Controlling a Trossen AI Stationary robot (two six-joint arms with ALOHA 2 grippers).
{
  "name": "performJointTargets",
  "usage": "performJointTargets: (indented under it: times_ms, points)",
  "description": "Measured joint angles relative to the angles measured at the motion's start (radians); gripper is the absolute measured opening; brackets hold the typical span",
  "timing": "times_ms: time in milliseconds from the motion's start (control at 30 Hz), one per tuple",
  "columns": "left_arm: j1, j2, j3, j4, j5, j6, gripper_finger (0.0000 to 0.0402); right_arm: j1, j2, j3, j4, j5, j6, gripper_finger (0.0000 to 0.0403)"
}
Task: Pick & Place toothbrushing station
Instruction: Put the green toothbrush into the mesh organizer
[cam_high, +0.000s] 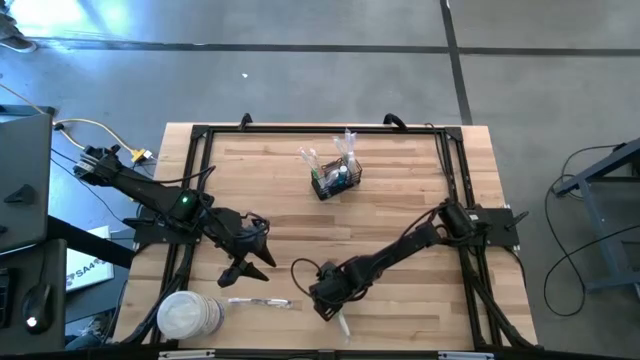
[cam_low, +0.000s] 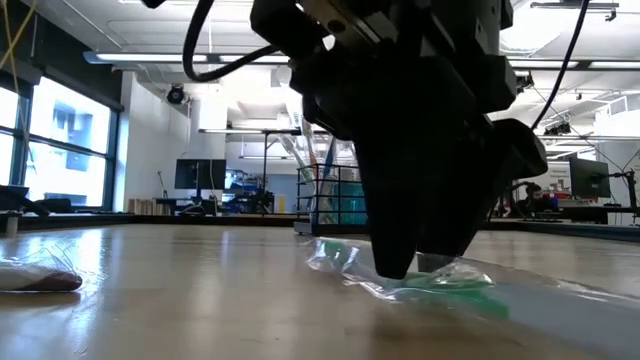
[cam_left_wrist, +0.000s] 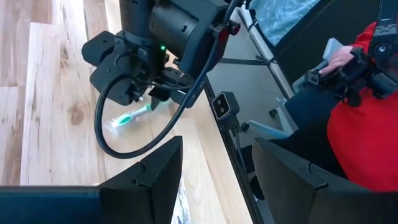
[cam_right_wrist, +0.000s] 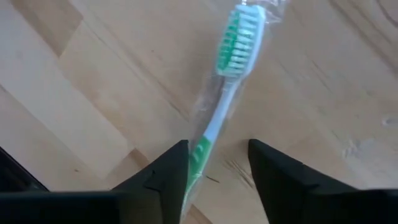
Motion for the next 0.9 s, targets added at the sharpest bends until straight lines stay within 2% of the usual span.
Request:
performJointTargets:
  times_ms: [133,367,633,900]
  points:
    - [0.0,0.0,0.0,0.0,0.0,-0.002,0.0193,-0.009,0.002,-0.001,-0.015,-0.025,-0.013,0.0116]
    - [0.0,0.0,0.0,-0.006,0.0,-0.003,0.0193,-0.026,0.002,-0.002,-0.032,-0.07,-0.044,0.0016]
    - [0.0,0.0,0.0,-0.006,0.0,-0.006,0.0193,-0.025,-0.013,-0.002,-0.063,-0.044,-0.048,0.0011]
    - [0.0,0.0,0.0,-0.006,0.0,-0.005,0.0193,-0.015,-0.126,-0.009,-0.159,0.125,-0.043,0.0]
